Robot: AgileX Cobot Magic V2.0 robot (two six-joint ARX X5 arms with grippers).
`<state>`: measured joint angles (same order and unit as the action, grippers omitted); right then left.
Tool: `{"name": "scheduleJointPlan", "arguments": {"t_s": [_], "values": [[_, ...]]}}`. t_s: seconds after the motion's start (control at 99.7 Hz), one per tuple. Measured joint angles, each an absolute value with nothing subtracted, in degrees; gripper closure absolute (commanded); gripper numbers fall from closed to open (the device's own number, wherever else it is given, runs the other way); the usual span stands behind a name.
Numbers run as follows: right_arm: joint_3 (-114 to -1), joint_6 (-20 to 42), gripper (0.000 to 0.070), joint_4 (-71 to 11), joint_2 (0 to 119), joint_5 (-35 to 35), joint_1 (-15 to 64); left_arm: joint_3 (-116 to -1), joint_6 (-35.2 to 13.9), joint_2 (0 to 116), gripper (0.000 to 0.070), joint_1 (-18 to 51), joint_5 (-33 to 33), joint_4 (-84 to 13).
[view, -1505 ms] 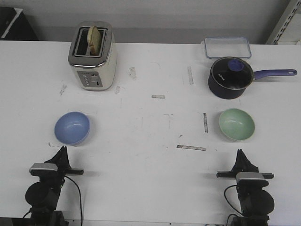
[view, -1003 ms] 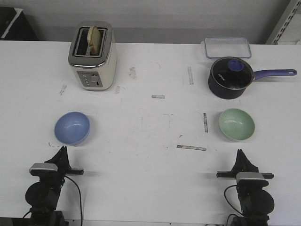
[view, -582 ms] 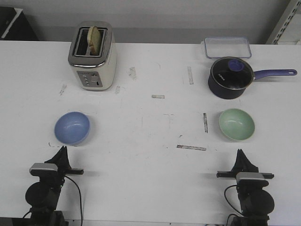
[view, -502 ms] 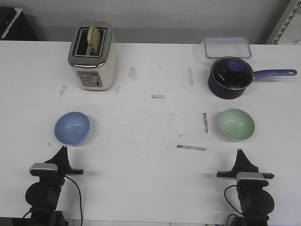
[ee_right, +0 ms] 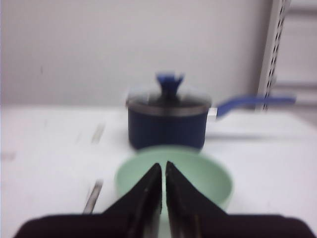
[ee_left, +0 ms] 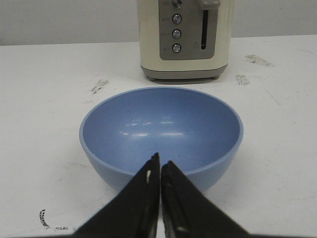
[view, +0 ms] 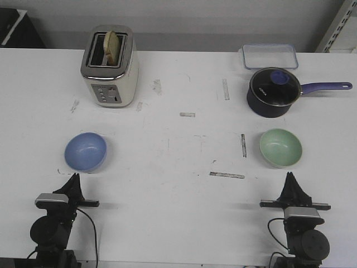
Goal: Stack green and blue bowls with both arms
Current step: 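Reach the right gripper down to the rim of the pale green bowl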
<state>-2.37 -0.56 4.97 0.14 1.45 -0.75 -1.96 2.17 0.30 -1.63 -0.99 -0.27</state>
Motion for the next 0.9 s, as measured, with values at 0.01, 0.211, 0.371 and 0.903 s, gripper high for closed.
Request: {"name": "scheduleJointPlan", "arguments": {"t_s": [0.01, 0.211, 0.371, 0.903], "values": [[-2.8, -0.6, 0.0693, 5.0, 0.1, 1.7, -0.8, -2.0, 2.2, 0.3, 0.0697, -1.6, -1.0, -0.3], [-18.2, -0.6, 0.0692, 2.3, 6.4, 5.2, -0.8, -2.0, 2.2, 0.3, 0.0697, -1.6, -1.0, -0.3], [-34.2, -0.5, 0.0691, -8.4, 19.9, 5.3, -0.8, -2.0, 2.2, 0.3, 0.0697, -1.6, -1.0, -0.3], [-64.8, -1.8, 0.0186, -36.9, 62.2, -2.6, -5.5, -2.0, 2.2, 0.3, 0.0697, -1.6, -1.0, -0.3]]}}
